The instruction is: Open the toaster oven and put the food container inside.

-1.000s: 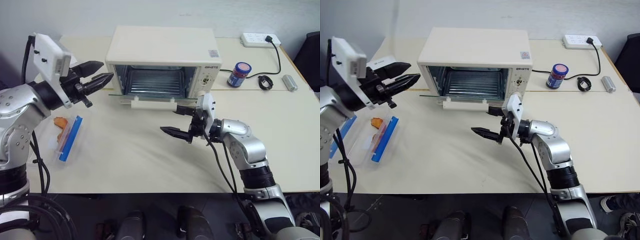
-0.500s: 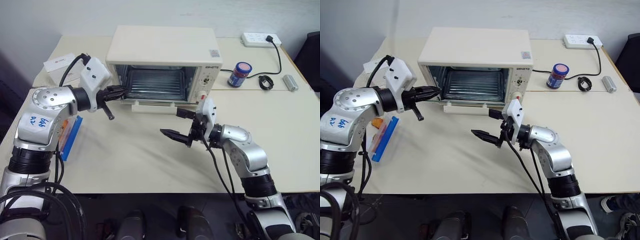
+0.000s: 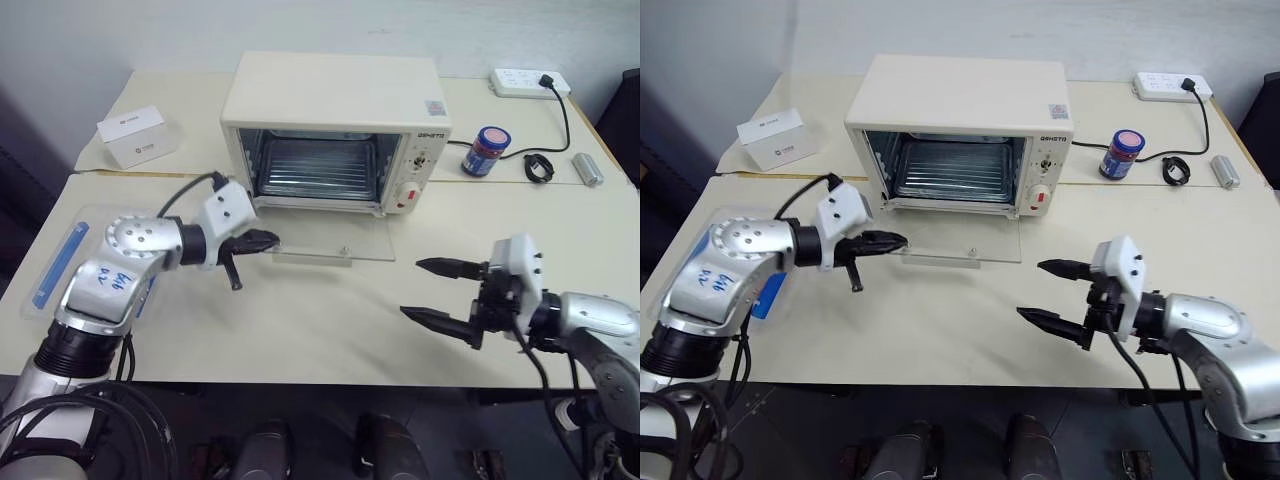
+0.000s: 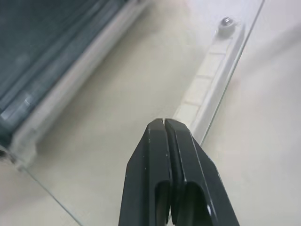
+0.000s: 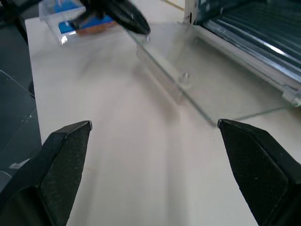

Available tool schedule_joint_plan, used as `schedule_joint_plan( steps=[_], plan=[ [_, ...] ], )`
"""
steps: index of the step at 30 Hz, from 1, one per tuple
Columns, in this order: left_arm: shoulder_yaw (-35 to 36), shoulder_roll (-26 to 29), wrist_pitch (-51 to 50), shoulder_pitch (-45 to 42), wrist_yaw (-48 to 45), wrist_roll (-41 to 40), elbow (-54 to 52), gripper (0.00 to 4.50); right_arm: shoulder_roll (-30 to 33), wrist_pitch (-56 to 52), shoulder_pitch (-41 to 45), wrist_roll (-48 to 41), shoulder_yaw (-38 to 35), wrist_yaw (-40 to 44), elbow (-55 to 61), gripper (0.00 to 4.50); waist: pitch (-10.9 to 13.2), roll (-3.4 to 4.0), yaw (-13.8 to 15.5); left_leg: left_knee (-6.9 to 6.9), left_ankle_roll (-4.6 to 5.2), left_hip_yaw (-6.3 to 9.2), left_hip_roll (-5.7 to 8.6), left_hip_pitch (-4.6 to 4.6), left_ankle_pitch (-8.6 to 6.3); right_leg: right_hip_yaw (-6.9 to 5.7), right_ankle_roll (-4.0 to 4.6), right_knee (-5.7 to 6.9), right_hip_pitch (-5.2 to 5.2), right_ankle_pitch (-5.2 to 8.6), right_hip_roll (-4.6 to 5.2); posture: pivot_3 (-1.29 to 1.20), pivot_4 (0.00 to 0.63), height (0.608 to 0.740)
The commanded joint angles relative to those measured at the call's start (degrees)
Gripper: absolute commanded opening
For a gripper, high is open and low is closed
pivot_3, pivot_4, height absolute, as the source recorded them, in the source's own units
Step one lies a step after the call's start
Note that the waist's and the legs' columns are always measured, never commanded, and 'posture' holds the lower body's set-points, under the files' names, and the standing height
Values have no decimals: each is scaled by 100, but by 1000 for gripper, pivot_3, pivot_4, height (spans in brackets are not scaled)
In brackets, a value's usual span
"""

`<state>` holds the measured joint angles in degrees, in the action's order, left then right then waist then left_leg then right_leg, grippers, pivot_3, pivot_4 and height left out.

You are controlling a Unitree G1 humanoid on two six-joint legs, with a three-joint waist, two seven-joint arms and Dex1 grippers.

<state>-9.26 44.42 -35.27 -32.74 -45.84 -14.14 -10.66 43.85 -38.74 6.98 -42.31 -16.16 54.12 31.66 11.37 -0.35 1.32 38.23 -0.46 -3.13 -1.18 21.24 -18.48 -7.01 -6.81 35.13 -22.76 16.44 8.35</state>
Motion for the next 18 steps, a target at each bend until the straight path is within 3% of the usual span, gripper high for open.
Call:
schedule_joint_plan(
  steps=[1,6,11,14,18],
  plan=[
    [-120,-165,-34,65,225,293,-64,37,115,-142,196,-375,-144,-158,248,4500,1,-1,10,1,0,0,1,1,0,2,-1,0,0,0,0,0,150,740],
    [-188,-439,-151,181,504,536,-54,37,339,-229,429,-675,-129,-11,205,4500,1,-3,20,1,10,1,2,5,-6,1,-2,-4,0,-1,1,0,150,740],
    [546,-501,-912,599,755,92,-1136,37,399,-201,1121,-733,196,225,-162,4500,1,-6,-17,4,13,-3,4,4,-7,6,-6,-5,1,-4,5,0,150,740],
    [1371,-613,-1833,1053,1085,-338,-2144,653,338,-133,1584,-643,546,503,-462,4500,3,-9,-41,3,11,-1,-2,4,-7,5,-5,-4,1,-4,2,0,150,740],
    [2893,-1188,-3448,1535,1600,-1001,-3637,1963,254,-11,2160,-537,1003,1007,-944,4500,5,-12,-18,7,12,6,-1,4,-7,10,-6,-5,1,-4,4,0,150,740]
  ],
)
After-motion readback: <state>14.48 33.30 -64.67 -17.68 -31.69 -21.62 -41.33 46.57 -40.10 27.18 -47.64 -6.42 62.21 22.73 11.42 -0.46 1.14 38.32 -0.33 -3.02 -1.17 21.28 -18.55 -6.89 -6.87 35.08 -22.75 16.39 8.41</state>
